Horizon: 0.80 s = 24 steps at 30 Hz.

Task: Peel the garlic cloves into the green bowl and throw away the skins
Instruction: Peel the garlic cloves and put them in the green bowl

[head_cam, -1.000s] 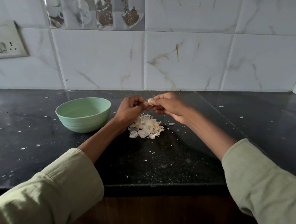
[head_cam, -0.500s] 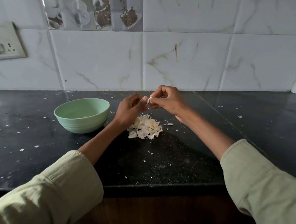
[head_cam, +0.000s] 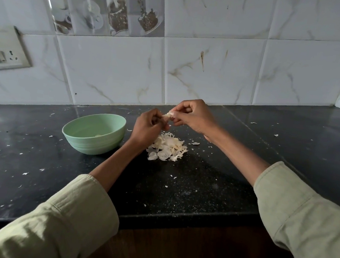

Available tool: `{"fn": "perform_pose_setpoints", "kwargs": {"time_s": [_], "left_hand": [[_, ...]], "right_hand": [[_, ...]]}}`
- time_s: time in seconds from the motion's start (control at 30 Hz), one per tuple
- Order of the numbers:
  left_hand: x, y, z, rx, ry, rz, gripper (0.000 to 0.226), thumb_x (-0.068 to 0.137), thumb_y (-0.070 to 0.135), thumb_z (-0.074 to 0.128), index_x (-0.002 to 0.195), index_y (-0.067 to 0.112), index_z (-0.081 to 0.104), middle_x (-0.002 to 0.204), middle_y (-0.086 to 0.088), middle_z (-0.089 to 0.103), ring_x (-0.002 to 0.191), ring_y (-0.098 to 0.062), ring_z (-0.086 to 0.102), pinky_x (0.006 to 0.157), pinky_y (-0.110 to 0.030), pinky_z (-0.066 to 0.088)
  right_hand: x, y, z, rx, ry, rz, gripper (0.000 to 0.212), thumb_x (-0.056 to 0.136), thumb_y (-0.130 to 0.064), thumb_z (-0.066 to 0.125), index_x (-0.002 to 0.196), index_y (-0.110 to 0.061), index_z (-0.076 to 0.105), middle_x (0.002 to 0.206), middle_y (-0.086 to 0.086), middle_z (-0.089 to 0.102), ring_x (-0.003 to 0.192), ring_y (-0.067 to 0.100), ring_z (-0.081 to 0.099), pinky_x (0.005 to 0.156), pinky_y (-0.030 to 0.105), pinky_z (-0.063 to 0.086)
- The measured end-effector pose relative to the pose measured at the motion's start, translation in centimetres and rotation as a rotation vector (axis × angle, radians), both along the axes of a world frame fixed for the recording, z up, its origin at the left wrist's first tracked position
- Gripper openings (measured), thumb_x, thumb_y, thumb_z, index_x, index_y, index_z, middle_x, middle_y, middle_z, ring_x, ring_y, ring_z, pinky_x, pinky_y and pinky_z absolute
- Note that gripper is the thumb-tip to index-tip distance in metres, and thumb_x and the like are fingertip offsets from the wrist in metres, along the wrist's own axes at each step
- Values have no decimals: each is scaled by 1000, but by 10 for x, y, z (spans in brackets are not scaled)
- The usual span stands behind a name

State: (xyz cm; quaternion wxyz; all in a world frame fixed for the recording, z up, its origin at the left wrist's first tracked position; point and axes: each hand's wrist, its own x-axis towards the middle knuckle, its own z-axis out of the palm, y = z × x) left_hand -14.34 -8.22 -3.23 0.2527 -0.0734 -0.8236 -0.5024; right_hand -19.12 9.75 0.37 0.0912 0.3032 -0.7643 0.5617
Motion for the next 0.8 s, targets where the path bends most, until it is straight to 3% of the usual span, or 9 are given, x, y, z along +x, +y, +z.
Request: {"fn": "perform_pose_setpoints", "kwargs": {"time_s": [0.13, 0.2, 0.27, 0.4, 0.5, 0.7, 0.8], "left_hand": [[2, 2, 0, -24, -3, 41, 19, 103, 21, 65, 101, 2, 66, 85, -4, 79, 72, 0, 72, 61, -9, 47], [4, 3, 0, -44, -7, 47, 18, 103, 22, 64, 99, 5, 67, 84, -2, 79, 76, -6, 73, 63, -14, 51], [5, 4, 0, -50, -16, 44, 16, 104, 23, 63, 98, 8, 67, 84, -1, 79, 78, -14, 74, 67, -26, 54], [5, 4, 0, -51, -3, 56, 16, 104, 21, 59, 96, 11, 68, 80, -1, 78, 67, -18, 66, 62, -31, 49], [4, 3, 1, -67, 4, 94, 19, 105, 22, 58, 95, 9, 68, 78, 0, 77, 57, -7, 58, 53, -21, 45], [3, 3, 2, -72, 38, 136, 30, 108, 21, 54, 90, 0, 65, 76, -3, 76, 48, 2, 51, 47, -13, 38], [5, 4, 3, -100, 45, 118, 27, 108, 17, 52, 90, 1, 64, 77, -7, 75, 46, 3, 51, 46, -13, 37]], "right_hand": [[0, -1, 0, 201, 303, -123, 3, 89, -9, 78, 88, -8, 80, 75, -2, 77, 68, 10, 74, 68, 24, 61], [1, -2, 0, 286, 387, -154, 5, 90, -11, 77, 86, -11, 80, 73, -7, 75, 68, 6, 70, 68, 21, 57], [1, -2, 1, 358, 445, -167, 6, 92, -11, 75, 87, -11, 78, 74, -6, 74, 68, 6, 69, 69, 26, 58], [2, -4, -2, 542, 540, -213, 7, 97, -9, 68, 91, -8, 72, 80, 0, 70, 71, 15, 63, 67, 39, 56], [3, -11, -10, 631, 607, -256, 7, 98, -9, 65, 91, -11, 64, 81, 1, 65, 67, 17, 61, 63, 43, 56], [11, -18, -13, 660, 646, -218, 16, 97, -11, 54, 84, -16, 47, 76, 1, 53, 62, 19, 52, 56, 37, 42], [15, -18, -13, 651, 630, -212, 18, 96, -10, 55, 82, -16, 46, 76, 1, 53, 64, 20, 52, 56, 37, 42]]}}
